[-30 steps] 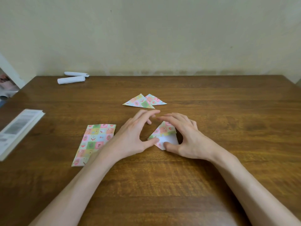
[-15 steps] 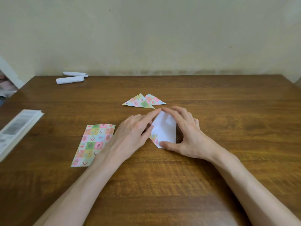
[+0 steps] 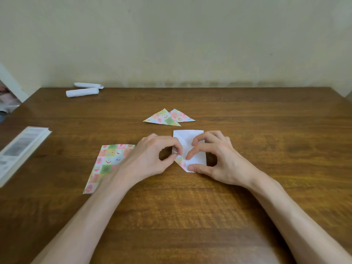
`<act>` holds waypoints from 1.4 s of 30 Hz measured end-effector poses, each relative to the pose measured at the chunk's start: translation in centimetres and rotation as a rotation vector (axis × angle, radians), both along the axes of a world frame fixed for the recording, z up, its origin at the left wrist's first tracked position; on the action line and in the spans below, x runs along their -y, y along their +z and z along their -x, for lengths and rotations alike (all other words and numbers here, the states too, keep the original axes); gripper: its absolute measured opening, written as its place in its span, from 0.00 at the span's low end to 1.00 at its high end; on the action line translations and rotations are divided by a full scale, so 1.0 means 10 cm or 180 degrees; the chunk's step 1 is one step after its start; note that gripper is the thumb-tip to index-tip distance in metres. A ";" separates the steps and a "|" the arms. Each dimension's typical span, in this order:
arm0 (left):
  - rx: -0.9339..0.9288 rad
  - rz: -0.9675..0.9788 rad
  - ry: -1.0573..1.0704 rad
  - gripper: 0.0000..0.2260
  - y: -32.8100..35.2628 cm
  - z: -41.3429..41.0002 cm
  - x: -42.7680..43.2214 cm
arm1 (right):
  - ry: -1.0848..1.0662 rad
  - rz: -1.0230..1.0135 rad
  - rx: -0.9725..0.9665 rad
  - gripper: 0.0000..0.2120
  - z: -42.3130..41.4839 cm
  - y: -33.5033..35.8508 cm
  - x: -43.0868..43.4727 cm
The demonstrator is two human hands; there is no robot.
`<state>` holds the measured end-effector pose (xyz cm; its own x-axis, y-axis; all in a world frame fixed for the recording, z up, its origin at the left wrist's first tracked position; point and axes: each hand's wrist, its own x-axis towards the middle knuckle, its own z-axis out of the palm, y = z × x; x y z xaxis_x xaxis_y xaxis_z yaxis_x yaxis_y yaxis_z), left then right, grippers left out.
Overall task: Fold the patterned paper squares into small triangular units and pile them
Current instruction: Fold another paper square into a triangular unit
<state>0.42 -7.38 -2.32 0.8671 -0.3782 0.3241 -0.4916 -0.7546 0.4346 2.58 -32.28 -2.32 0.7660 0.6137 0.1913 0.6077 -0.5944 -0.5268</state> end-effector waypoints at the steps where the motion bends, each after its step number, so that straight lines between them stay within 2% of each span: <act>1: -0.0088 0.0063 -0.0026 0.07 0.01 0.01 -0.02 | 0.0001 0.0019 -0.0020 0.12 0.00 0.00 0.00; 4: -0.0294 0.0049 -0.0161 0.03 0.03 0.03 -0.05 | -0.0049 -0.0022 -0.0079 0.15 0.01 0.01 0.00; 8: -0.0508 -0.0024 -0.0078 0.08 0.00 -0.02 -0.07 | 0.0029 0.0048 -0.0205 0.22 0.00 0.06 0.05; 11: -0.0407 -0.0072 -0.0084 0.08 -0.02 -0.05 -0.05 | 0.0097 0.0074 -0.0312 0.25 0.00 0.09 0.09; 15: -0.0203 -0.0030 -0.0085 0.08 -0.01 -0.02 -0.02 | 0.0048 0.0054 -0.0271 0.20 -0.01 0.11 0.10; 20: -0.0219 -0.0026 0.0008 0.11 0.04 0.04 0.02 | -0.0036 0.0144 -0.0178 0.15 -0.03 0.12 0.14; 24: -0.0250 -0.0003 0.0086 0.11 0.06 0.07 0.04 | -0.0124 0.0089 -0.0038 0.06 -0.08 0.08 0.19; 28: -0.0035 -0.0208 0.0090 0.11 0.03 0.05 0.06 | -0.0267 -0.0139 -0.0242 0.12 -0.10 0.05 0.16; 32: 0.0025 -0.0151 0.0274 0.10 -0.01 0.03 0.07 | -0.0522 -0.0234 -0.0356 0.17 -0.07 0.02 0.08; 38: -0.0194 -0.0246 0.0501 0.14 -0.04 -0.01 0.09 | -0.0845 -0.0151 -0.0241 0.15 -0.05 0.00 -0.04; 42: -0.0217 -0.0247 0.0597 0.13 -0.07 -0.03 0.10 | -0.0944 -0.0095 -0.0234 0.13 -0.05 -0.01 -0.08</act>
